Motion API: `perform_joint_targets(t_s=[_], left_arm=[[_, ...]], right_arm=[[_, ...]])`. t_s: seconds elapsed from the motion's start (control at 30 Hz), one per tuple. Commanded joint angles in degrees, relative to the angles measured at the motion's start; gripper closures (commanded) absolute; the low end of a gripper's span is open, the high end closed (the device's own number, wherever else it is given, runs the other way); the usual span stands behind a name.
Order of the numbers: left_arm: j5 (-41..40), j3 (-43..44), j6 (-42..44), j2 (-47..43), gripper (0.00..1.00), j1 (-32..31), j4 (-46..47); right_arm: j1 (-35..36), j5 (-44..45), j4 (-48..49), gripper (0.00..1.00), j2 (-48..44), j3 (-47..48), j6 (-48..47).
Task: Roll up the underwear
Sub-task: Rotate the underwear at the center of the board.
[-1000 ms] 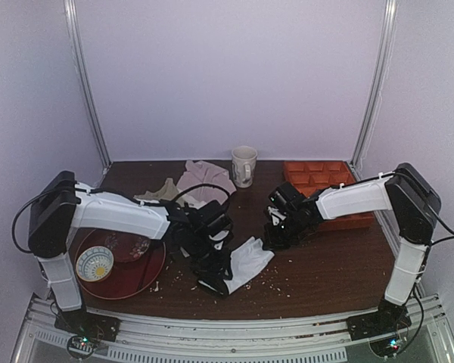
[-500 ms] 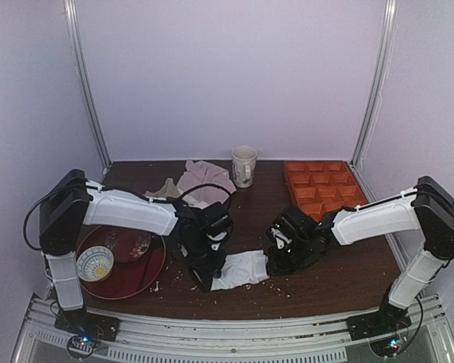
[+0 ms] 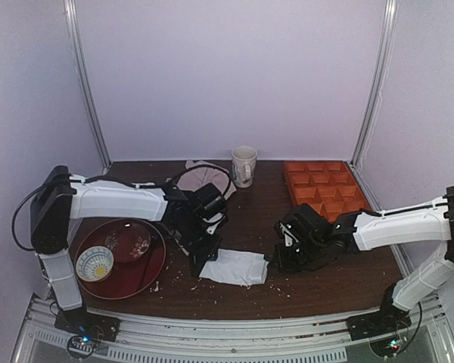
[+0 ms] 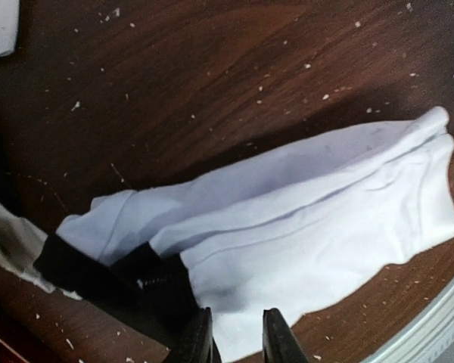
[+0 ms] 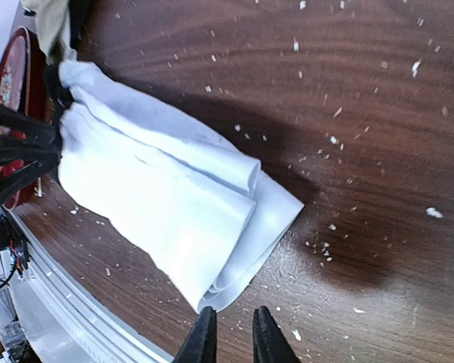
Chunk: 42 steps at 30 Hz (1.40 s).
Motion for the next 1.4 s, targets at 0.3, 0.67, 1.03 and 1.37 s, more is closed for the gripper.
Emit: perform_joint_targets(t_s=[0.3, 0.67, 1.03, 1.37], left_arm=[[0.0, -12.4, -31.3, -16.0, 0.72, 0.1, -0.9], [4.2, -17.3, -36.8, -7.7, 0.72, 0.1, 6.4], [-0.5, -9.3, -29.2, 0.1, 0.72, 1.8, 3.6], [-2.7, -2.5, -17.8, 5.4, 0.71, 6.9, 1.4]], right_arm=[[-8.2, 0.3, -4.2, 0.86, 8.5, 13.1, -10.2], [-10.1, -5.6, -5.0, 0.86, 25.8, 26.4, -15.3], [-9.3, -8.4, -1.6, 0.87, 23.8, 18.2, -13.9], [-4.4, -6.9, 1.6, 0.89, 14.3, 7.1, -7.7]])
